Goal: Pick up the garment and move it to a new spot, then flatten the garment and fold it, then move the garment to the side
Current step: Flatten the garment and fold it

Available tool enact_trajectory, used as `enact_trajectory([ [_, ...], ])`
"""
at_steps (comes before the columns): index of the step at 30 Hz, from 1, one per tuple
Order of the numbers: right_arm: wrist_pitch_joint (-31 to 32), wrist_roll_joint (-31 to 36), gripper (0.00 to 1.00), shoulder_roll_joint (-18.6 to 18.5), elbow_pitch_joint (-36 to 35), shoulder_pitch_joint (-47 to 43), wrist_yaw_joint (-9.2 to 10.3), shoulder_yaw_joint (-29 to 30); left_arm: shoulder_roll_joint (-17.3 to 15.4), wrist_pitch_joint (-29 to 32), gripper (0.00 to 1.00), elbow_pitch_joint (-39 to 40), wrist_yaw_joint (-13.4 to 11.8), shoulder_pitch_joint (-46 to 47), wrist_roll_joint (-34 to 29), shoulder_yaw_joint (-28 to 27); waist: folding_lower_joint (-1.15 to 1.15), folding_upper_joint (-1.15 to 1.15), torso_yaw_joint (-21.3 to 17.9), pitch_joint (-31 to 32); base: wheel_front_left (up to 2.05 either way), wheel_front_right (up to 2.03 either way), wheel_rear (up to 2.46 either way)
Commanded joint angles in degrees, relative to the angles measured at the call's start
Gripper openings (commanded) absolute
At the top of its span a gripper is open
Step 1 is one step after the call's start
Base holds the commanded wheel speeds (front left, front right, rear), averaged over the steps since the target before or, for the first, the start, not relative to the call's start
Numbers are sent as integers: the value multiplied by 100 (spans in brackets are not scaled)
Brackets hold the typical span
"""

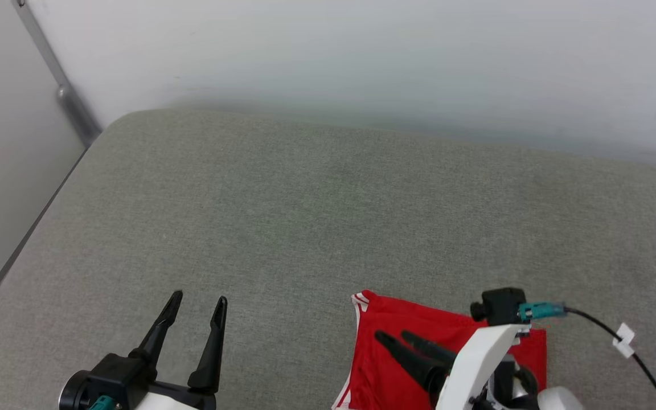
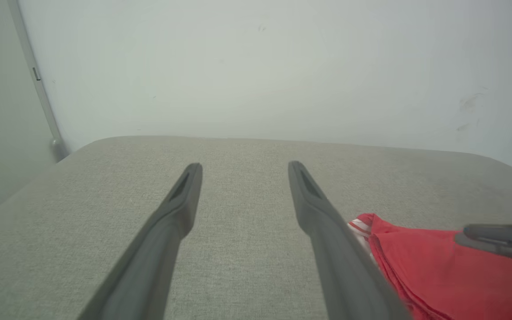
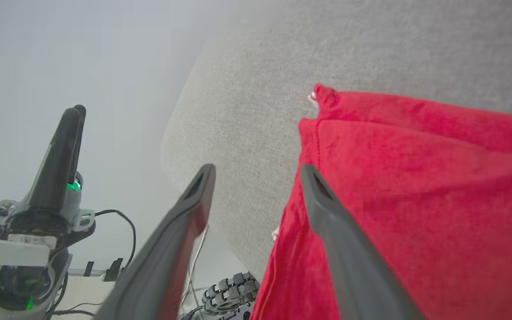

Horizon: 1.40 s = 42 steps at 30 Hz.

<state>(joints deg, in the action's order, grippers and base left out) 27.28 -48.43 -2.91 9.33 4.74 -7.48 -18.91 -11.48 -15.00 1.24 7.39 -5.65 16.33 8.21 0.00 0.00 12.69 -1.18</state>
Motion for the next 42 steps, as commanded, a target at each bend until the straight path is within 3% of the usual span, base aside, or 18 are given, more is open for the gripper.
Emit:
enact_trajectory([
  [1,12,233,100,5,-73,169,-1,132,-13,-24,100,17,6,3,0,-26,0,0,-89,31,0,0,0],
  [5,98,1159,100,-3,-354,442,-1,533,9,-19,100,31,6,-21,2,18,0,0,-260,31,0,0,0],
  [10,-77,2015,100,-389,-873,681,-1,929,53,-19,100,48,6,30,-3,-69,0,0,-475,-7,0,0,0],
  [14,-704,2747,100,-1098,-1223,799,-1,1047,103,-19,100,99,6,91,-17,-187,0,0,-624,-63,0,0,0],
  [20,-1691,3386,100,-1538,-1346,535,0,1512,173,-19,100,169,6,95,40,-276,0,0,-739,-82,0,0,0],
  [28,-2845,3542,100,-1038,-1619,-400,-1,2347,238,-19,100,353,6,-8,-27,-255,0,0,-795,-93,0,0,0],
  [34,-3310,3650,100,-810,-1694,-908,1,2259,312,-19,100,585,6,-113,-127,-379,0,0,-796,-92,0,0,0],
  [42,-3455,3756,100,-610,-1670,-1033,0,2335,339,-19,100,638,6,-148,-218,-327,0,0,-747,-88,0,0,0],
])
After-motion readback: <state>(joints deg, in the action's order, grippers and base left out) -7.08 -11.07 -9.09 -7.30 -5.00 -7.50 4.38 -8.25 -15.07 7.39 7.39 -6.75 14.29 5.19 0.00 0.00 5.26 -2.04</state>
